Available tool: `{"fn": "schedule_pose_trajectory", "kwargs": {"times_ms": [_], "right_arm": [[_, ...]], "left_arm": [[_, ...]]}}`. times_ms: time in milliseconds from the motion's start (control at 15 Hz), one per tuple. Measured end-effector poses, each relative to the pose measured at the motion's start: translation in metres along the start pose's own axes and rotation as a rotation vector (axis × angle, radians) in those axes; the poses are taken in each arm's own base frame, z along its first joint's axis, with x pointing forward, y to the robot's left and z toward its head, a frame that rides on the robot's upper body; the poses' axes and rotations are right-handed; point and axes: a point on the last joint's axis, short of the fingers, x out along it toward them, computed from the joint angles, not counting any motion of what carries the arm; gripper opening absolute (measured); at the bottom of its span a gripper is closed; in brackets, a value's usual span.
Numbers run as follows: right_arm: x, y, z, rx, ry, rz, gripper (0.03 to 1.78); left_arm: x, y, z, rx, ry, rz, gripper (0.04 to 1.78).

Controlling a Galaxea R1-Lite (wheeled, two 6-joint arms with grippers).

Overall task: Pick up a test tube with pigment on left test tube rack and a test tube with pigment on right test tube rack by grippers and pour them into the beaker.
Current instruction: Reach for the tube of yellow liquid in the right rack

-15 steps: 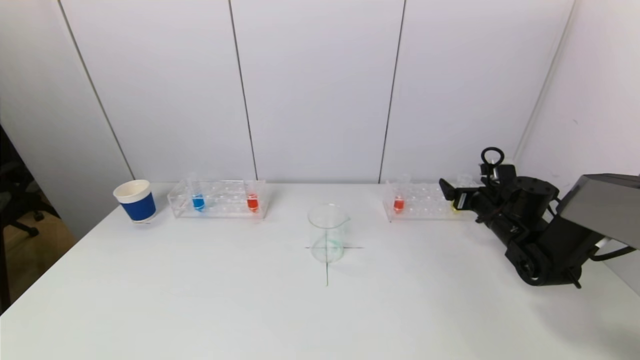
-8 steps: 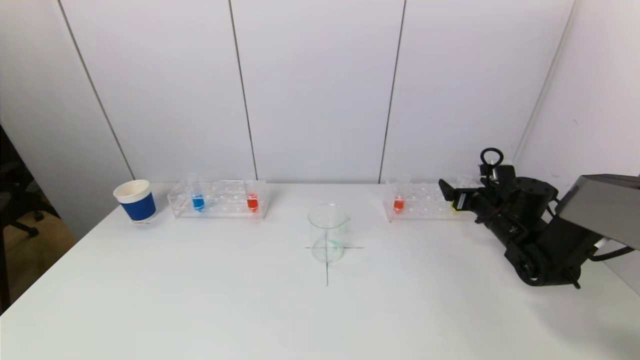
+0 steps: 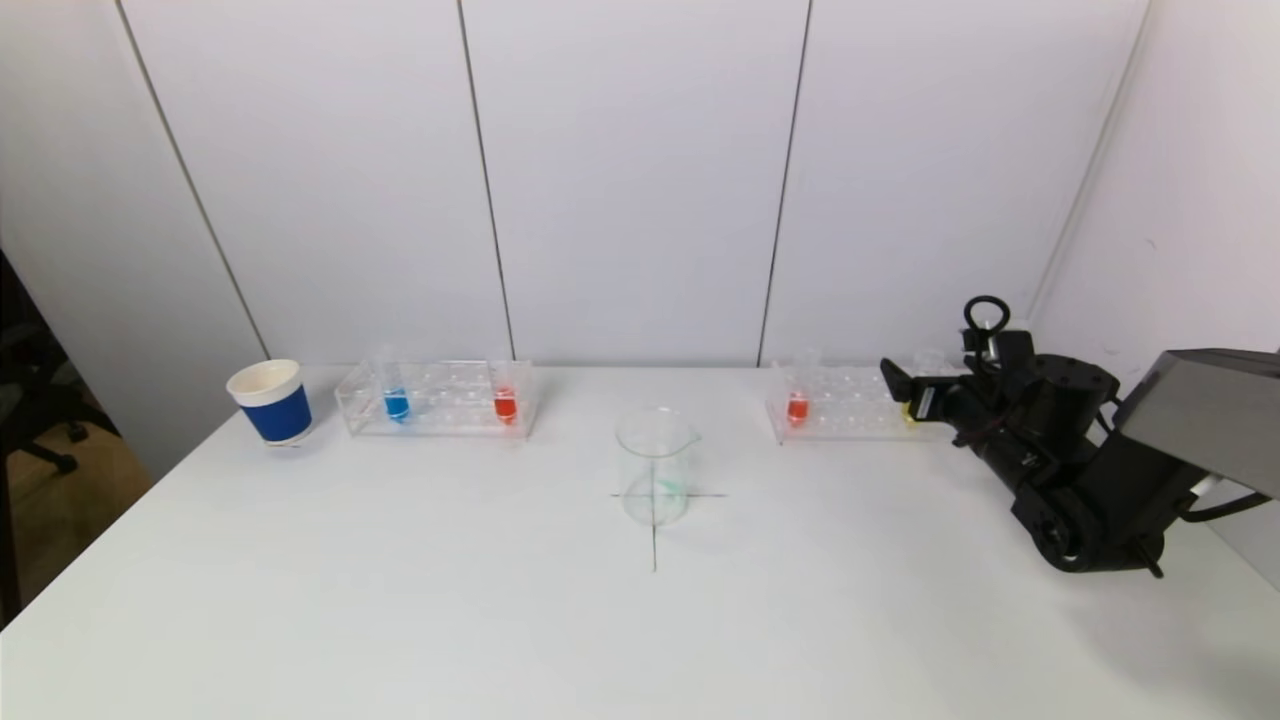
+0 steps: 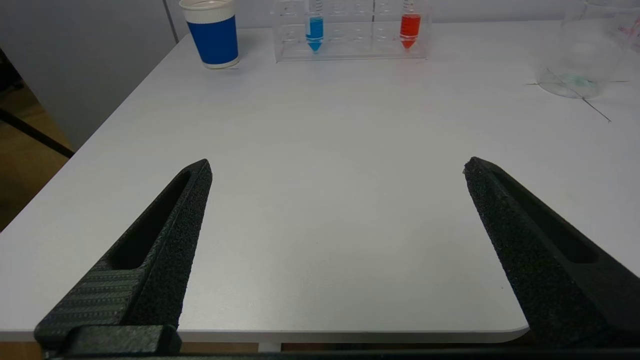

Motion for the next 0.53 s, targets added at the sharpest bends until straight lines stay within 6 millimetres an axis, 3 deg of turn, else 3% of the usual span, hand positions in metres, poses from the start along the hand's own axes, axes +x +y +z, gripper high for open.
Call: {"fn": "schedule_pose_trajectory", "kwargs": {"times_ms": [533], "right_arm": [[0.0037, 0.0001, 0.0, 0.0, 0.003, 0.0, 1.77]], "left_arm": [[0.0, 0.0, 0.0, 0.0, 0.0, 0.0, 1.76]]}}
